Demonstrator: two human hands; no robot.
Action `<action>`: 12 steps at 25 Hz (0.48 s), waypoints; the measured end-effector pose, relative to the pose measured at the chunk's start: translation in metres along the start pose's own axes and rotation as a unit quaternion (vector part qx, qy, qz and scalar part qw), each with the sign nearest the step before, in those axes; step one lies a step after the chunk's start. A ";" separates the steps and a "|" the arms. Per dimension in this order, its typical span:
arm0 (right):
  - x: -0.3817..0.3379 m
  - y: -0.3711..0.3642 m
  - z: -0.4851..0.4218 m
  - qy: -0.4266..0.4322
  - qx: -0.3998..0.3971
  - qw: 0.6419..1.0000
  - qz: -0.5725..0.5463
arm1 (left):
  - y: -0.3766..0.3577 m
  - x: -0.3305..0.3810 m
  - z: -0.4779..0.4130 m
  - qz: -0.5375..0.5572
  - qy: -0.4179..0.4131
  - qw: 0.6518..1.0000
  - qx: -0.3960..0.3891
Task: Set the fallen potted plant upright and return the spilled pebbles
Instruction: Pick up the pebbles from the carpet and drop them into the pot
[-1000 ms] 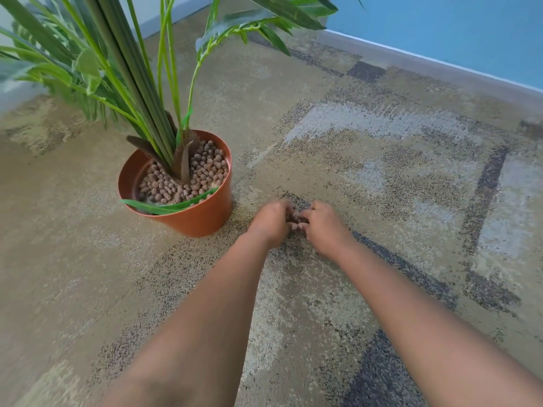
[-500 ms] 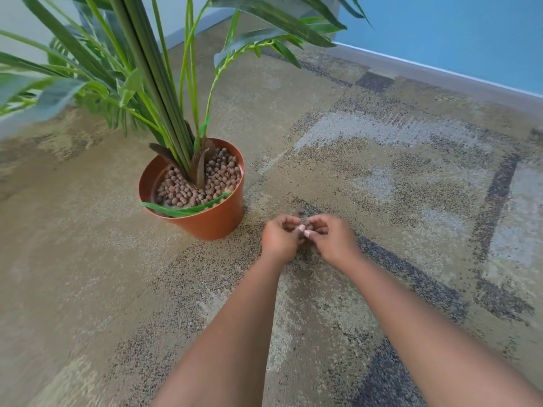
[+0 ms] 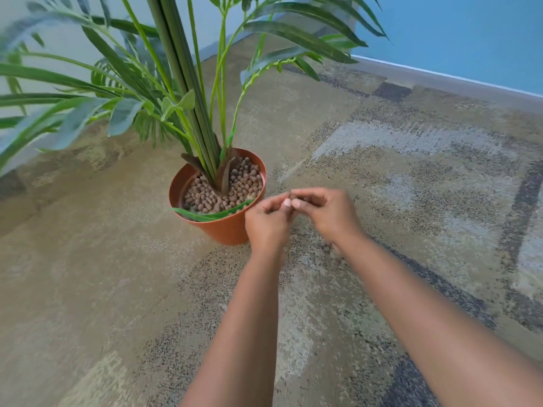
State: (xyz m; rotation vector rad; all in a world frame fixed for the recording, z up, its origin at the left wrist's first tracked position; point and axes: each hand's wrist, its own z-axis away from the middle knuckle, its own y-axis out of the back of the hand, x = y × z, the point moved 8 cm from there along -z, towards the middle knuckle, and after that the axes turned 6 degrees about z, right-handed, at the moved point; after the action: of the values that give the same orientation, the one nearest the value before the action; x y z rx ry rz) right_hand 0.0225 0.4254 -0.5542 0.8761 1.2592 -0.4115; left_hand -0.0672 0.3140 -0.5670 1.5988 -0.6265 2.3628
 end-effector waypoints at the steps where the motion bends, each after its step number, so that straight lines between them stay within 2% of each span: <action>1: -0.019 -0.006 -0.006 0.017 -0.010 1.000 -0.010 | 0.006 0.022 -0.002 -0.035 -0.036 0.998 0.027; 3: -0.053 -0.019 -0.020 0.046 -0.022 0.998 -0.040 | 0.017 0.066 -0.007 -0.096 -0.117 0.985 0.079; 5: -0.079 -0.035 -0.033 0.068 -0.027 0.997 -0.009 | 0.030 0.097 -0.013 -0.149 -0.162 0.969 0.116; 7: -0.090 -0.054 -0.039 0.077 -0.049 0.991 0.099 | 0.044 0.105 -0.023 -0.249 -0.150 0.947 0.139; 9: -0.092 -0.078 -0.033 0.097 -0.092 0.966 0.221 | 0.058 0.097 -0.032 -0.337 -0.122 0.922 0.145; 12: -0.095 -0.097 -0.019 0.149 -0.102 0.942 0.283 | 0.072 0.092 -0.034 -0.385 -0.137 0.897 0.165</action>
State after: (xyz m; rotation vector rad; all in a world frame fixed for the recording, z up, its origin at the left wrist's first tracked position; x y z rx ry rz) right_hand -0.0862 0.3617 -0.4993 1.0980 1.2275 0.3172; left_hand -0.1602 0.2606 -0.5090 1.8650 0.3636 1.7072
